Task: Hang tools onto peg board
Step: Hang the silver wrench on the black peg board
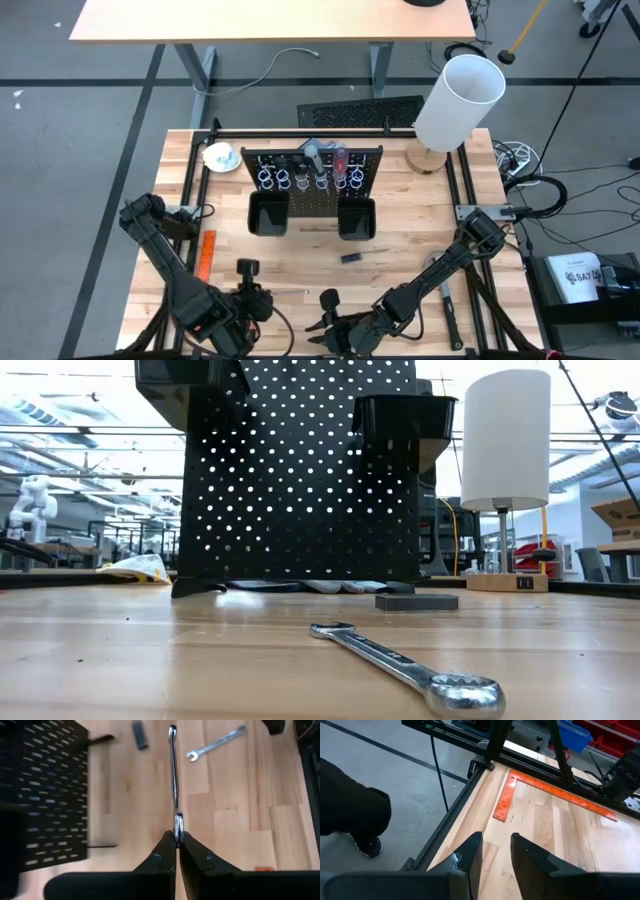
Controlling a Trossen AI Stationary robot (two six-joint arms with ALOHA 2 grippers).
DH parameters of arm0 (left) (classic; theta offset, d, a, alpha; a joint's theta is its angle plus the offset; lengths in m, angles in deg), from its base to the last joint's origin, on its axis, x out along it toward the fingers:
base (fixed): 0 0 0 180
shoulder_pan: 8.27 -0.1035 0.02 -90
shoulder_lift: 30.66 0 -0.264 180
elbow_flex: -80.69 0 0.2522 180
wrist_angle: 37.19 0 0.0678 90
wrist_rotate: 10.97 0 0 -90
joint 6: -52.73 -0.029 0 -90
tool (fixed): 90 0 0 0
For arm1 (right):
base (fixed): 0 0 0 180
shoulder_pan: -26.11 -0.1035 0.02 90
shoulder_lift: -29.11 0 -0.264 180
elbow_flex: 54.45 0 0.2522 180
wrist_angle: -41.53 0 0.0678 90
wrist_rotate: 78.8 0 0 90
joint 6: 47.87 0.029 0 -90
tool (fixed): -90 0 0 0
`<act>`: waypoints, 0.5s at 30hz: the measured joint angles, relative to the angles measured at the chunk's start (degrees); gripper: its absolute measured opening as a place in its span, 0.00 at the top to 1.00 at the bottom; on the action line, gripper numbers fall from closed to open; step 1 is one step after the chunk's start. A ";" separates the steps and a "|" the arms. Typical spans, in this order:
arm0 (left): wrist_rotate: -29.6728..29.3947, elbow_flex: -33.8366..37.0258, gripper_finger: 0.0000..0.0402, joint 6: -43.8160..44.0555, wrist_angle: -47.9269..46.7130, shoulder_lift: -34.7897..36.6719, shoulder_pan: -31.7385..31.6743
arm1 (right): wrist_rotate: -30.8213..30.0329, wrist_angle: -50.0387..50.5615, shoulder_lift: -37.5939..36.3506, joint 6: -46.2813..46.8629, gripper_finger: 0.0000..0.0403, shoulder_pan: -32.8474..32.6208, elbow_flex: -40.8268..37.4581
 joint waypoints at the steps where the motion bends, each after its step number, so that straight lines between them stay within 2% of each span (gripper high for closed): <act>1: -0.25 -2.42 0.97 -0.22 -2.66 0.00 0.10 | 0.00 0.02 0.00 -0.15 0.77 -0.02 0.00; 4: -0.76 -9.46 0.97 0.05 -11.33 0.02 0.17 | 0.01 0.06 0.00 -0.38 0.77 -0.15 0.00; 8: -2.21 -15.51 0.97 -5.45 -11.60 1.49 0.06 | 0.04 0.86 0.00 -0.32 0.77 -0.24 0.00; 15: -10.53 -22.80 0.97 -10.33 -11.51 5.40 -0.42 | 0.15 2.44 0.00 0.02 0.77 -0.26 0.00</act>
